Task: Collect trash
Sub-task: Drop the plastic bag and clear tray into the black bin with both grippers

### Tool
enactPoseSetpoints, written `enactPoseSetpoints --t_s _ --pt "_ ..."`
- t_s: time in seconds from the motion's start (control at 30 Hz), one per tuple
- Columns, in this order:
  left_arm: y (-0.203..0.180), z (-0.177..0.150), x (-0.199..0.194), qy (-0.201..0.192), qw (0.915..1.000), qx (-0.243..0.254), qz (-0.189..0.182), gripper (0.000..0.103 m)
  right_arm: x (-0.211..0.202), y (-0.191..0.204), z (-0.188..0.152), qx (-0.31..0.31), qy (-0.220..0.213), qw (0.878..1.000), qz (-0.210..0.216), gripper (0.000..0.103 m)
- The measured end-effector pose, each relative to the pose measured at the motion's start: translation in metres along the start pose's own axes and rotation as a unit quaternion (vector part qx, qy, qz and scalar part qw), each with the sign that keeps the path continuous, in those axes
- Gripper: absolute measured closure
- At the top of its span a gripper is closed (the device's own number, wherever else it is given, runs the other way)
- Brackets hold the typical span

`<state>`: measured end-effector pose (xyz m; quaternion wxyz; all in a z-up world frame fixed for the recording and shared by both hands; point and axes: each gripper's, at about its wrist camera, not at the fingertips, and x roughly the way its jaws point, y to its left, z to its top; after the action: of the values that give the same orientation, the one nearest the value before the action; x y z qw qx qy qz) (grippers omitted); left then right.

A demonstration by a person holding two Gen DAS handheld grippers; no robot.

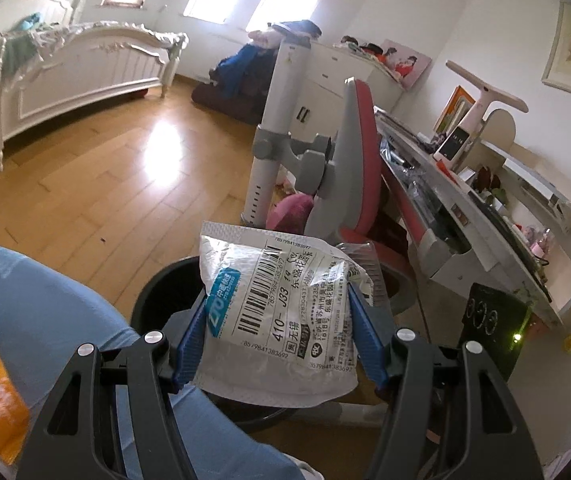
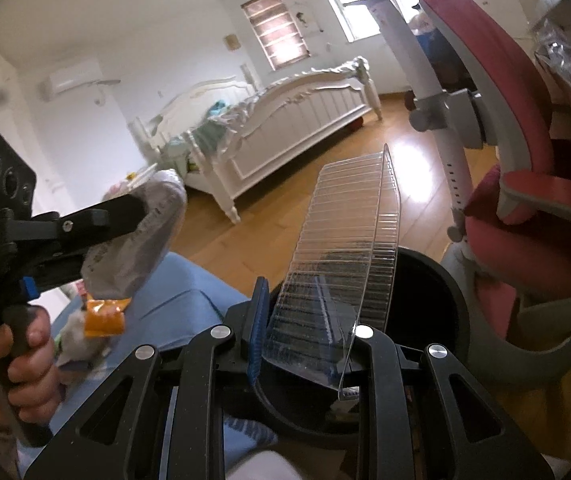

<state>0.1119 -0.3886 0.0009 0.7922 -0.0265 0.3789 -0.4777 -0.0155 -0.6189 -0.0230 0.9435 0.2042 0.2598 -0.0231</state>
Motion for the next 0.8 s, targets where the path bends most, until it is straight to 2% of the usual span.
enactPoseSetpoints --t_s 0.37,0.43,0.5,0.53,0.6,0.63,0.67,0.8 --pt "0.001 0.004 0.03 0.025 0.9997 -0.003 0.0 0.039 0.017 -0.017 -0.005 0.012 0.013 1.0 -0.004 0.079" --pt "0.0 0.006 0.033 0.027 0.9996 -0.002 -0.001 0.037 0.019 -0.017 -0.006 0.014 0.016 1.0 -0.004 0.079" --pt "-0.002 0.009 0.036 0.031 0.9995 0.003 0.002 0.028 0.023 -0.019 -0.005 0.014 0.022 1.0 -0.006 0.077" --pt "-0.002 0.009 0.038 0.031 0.9995 0.004 0.004 0.025 0.026 -0.019 -0.005 0.013 0.027 1.0 -0.011 0.073" --pt "-0.004 0.012 0.037 0.022 0.9997 0.005 0.011 0.012 0.028 -0.021 -0.006 0.016 0.027 0.999 -0.021 0.038" --pt "-0.004 0.012 0.036 0.017 0.9998 0.005 0.012 0.012 0.027 -0.022 -0.006 0.019 0.024 0.999 -0.021 0.031" --pt "-0.004 0.013 0.034 0.015 0.9998 0.006 0.012 0.012 0.027 -0.024 -0.007 0.02 0.023 0.999 -0.017 0.025" --pt "0.0 0.011 0.025 0.011 0.9999 0.002 0.013 0.012 0.026 -0.024 -0.01 0.02 0.029 0.999 -0.022 0.025"
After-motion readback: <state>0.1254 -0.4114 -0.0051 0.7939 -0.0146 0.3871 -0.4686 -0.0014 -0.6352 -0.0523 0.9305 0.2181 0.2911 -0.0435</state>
